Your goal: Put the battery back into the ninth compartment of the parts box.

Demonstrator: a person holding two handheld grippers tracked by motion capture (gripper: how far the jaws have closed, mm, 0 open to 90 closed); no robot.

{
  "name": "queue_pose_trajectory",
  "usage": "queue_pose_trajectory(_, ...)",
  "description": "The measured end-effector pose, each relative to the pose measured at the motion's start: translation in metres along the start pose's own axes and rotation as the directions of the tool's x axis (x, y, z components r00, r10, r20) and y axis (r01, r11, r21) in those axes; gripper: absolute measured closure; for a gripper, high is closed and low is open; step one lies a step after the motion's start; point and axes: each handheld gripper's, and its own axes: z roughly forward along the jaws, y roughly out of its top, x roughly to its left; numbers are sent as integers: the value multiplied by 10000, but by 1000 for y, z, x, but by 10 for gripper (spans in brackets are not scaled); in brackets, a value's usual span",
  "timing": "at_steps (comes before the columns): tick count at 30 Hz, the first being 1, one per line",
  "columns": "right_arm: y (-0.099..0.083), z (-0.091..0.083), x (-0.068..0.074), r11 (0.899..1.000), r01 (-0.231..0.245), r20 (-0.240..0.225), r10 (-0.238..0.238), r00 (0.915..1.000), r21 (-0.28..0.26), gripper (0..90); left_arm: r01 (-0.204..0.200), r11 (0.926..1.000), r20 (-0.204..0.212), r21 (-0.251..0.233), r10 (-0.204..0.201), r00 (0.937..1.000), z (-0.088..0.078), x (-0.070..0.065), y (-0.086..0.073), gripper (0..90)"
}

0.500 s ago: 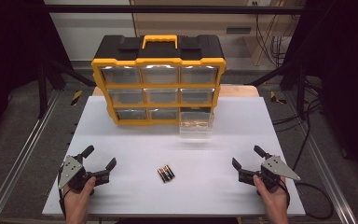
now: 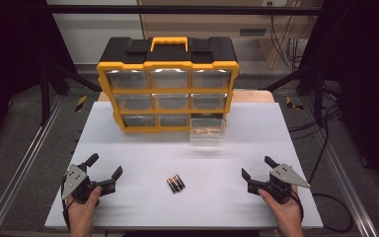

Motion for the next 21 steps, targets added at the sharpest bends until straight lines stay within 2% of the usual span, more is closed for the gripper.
queue_pose_trajectory(2,3,3,6,9997,90,15,-91,10000,207,72,-77,10000,-9,31,77,10000,-1,0,0,9)
queue_pose_trajectory(5,13,14,25,9951,548,-175,-535,9984,825,98,-45,10000,-43,14,45,10000,-1,1,0,9)
queue_pose_trajectory(6,13,14,25,9951,548,-175,-535,9984,825,98,-45,10000,-43,14,45,10000,-1,1,0,9)
queue_pose_trajectory(7,19,20,39,9893,967,-395,-929,9949,1091,102,-15,10000,-62,9,15,10000,-2,1,0,9)
queue_pose_trajectory(8,19,20,39,9893,967,-395,-929,9949,1091,102,-15,10000,-62,9,15,10000,-2,1,0,9)
queue_pose_trajectory(9,26,26,53,9840,1163,-737,-1071,9915,1351,120,1,10000,-61,8,-1,10000,-2,1,0,10)
queue_pose_trajectory(10,29,29,59,9820,1244,-878,-1127,9897,1424,126,11,10000,-54,12,-11,10000,-2,1,0,10)
queue_pose_trajectory(11,29,29,59,9820,1244,-878,-1127,9897,1424,126,15,10000,-40,17,-15,10000,-2,1,0,10)
queue_pose_trajectory(12,35,35,71,9773,1332,-1114,-1157,9870,1647,130,22,10000,-33,20,-21,10000,-1,1,0,11)
queue_pose_trajectory(13,35,35,71,9773,1332,-1114,-1157,9870,1647,130,14,10000,-19,23,-13,10000,-1,1,0,11)
queue_pose_trajectory(14,39,41,81,9696,1587,-1256,-1367,9826,1864,138,-22,10000,-3,17,22,10000,-1,0,0,11)
queue_pose_trajectory(16,40,44,86,9663,1647,-1354,-1394,9809,1981,144,-18,10000,-6,7,18,10000,-1,0,1,11)
queue_pose_trajectory(17,42,50,95,9601,1794,-1603,-1466,9761,2146,155,-23,10000,-7,4,23,10000,-1,1,1,11)
queue_pose_trajectory(18,42,50,95,9601,1794,-1603,-1466,9761,2146,155,2,10000,-24,3,-2,10000,-1,1,0,11)
queue_pose_trajectory(19,42,55,102,9525,1949,-1752,-1559,9721,2339,162,23,10000,-33,3,-23,10000,-1,1,0,11)
queue_pose_trajectory(20,42,55,102,9525,1949,-1752,-1559,9721,2339,162,48,10000,-25,-2,-48,10000,-1,2,0,11)
queue_pose_trajectory(21,43,59,109,9485,1994,-1957,-1528,9687,2463,174,55,10000,-35,-10,-55,10000,-1,2,0,10)
